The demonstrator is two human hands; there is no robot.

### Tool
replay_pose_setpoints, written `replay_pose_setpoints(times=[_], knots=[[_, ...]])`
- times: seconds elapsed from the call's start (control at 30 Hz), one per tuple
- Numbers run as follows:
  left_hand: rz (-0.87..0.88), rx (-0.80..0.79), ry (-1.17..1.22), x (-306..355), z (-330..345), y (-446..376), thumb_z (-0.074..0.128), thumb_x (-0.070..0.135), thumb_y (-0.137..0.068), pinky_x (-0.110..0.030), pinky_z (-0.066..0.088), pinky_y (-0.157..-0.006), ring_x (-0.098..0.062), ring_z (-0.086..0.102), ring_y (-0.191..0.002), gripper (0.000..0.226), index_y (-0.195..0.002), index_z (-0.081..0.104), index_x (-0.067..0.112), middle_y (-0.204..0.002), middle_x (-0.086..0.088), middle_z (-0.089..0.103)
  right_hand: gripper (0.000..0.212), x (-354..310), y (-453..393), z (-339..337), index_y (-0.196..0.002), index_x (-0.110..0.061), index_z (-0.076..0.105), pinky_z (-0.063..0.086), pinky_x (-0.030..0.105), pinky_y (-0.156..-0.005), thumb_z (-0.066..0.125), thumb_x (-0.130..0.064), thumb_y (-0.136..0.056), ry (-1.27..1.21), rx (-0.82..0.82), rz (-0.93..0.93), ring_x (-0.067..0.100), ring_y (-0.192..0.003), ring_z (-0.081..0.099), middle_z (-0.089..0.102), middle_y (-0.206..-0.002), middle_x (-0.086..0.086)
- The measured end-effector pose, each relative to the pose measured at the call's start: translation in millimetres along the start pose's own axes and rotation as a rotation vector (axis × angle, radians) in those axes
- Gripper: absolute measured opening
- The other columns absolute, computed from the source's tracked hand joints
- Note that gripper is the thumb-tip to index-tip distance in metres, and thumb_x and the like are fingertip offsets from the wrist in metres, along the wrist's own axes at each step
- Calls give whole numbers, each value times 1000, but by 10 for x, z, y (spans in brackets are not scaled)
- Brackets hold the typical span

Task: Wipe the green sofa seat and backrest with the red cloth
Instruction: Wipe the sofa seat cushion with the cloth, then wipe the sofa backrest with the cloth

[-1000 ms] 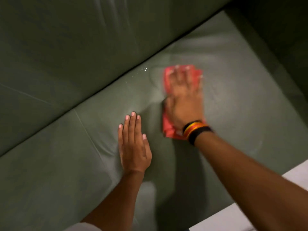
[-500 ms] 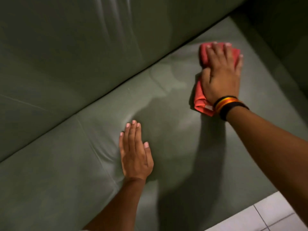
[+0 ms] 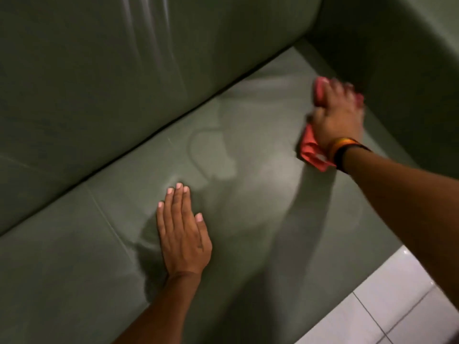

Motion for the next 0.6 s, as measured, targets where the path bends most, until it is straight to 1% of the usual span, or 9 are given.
replay_pose_setpoints(times=[0.07, 0.13, 0.23, 0.3, 0.33, 0.37, 0.43, 0.53, 0.6], knots=[[4, 2, 2, 18, -54, 1, 34, 22, -104, -50, 20, -133, -29, 28, -161, 59, -160, 36, 3, -171, -13, 34, 72, 611, 586, -128, -157, -25, 27, 12, 57, -127, 40, -31, -86, -15, 48, 154, 34, -156, 17, 28, -167, 6], [10, -4, 14, 27, -139, -21, 36, 21, -105, -50, 22, -133, -29, 29, -160, 58, -160, 37, 2, -170, -14, 35, 73, 971, 1460, -107, -155, -15, 32, 17, 57, -126, 39, -28, -84, -67, 143, 281, 41, -153, 22, 33, -164, 15], [117, -93, 62, -93, -325, -115, 41, 19, -105, -51, 32, -129, -32, 40, -154, 54, -155, 45, 0, -164, -17, 44, 72, 967, 2497, 70, -152, -3, 35, 14, 51, -128, 39, -18, -81, -185, 179, 390, 46, -149, 24, 34, -160, 23], [309, -154, 82, -297, -621, -294, 40, 21, -107, -48, 36, -126, -33, 49, -149, 49, -151, 53, 3, -159, -16, 52, 71, 698, 2862, 192, -150, 0, 36, 15, 52, -128, 38, -15, -80, -269, 166, 449, 47, -149, 22, 33, -159, 25], [443, -199, 68, -397, -844, -457, 39, 22, -106, -46, 34, -127, -31, 50, -148, 50, -151, 54, 5, -159, -13, 53, 70, 508, 2965, 230, -148, 2, 38, 17, 54, -127, 37, -14, -80, -308, 167, 462, 47, -149, 24, 35, -159, 26], [587, -236, 27, -475, -1122, -671, 38, 21, -105, -44, 30, -128, -30, 49, -149, 51, -152, 53, 7, -160, -12, 52, 69, 282, 3027, 253, -147, 2, 40, 19, 56, -126, 37, -14, -80, -351, 173, 453, 47, -148, 25, 36, -158, 26], [836, -238, -105, -568, -1750, -1210, 42, 18, -100, -46, 27, -129, -31, 44, -152, 55, -154, 51, 8, -162, -13, 49, 68, -287, 3071, 254, -149, -1, 41, 22, 58, -124, 37, -12, -82, -504, 183, 408, 41, -152, 24, 35, -161, 20], [1005, -150, -328, -616, -2709, -2133, 44, 17, -94, -50, 26, -129, -36, 42, -152, 61, -153, 50, 4, -162, -17, 48, 70, -1340, 2892, 68, -154, -8, 35, 20, 53, -126, 36, -14, -85, -784, 227, 359, 25, -158, 16, 24, -165, 2], [1052, -72, -446, -626, -3270, -2708, 41, 19, -95, -54, 26, -129, -39, 40, -154, 62, -155, 48, 2, -163, -19, 47, 71, -2086, 2610, -209, -156, -11, 30, 18, 49, -128, 35, -14, -86, -948, 291, 305, 19, -159, 11, 21, -168, 2]])
Point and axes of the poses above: each hand's wrist, its own y-axis away from the middle knuckle, its own z-axis out of the palm, x = y × z, the point moved 1 cm from there along -y, towards the middle knuckle
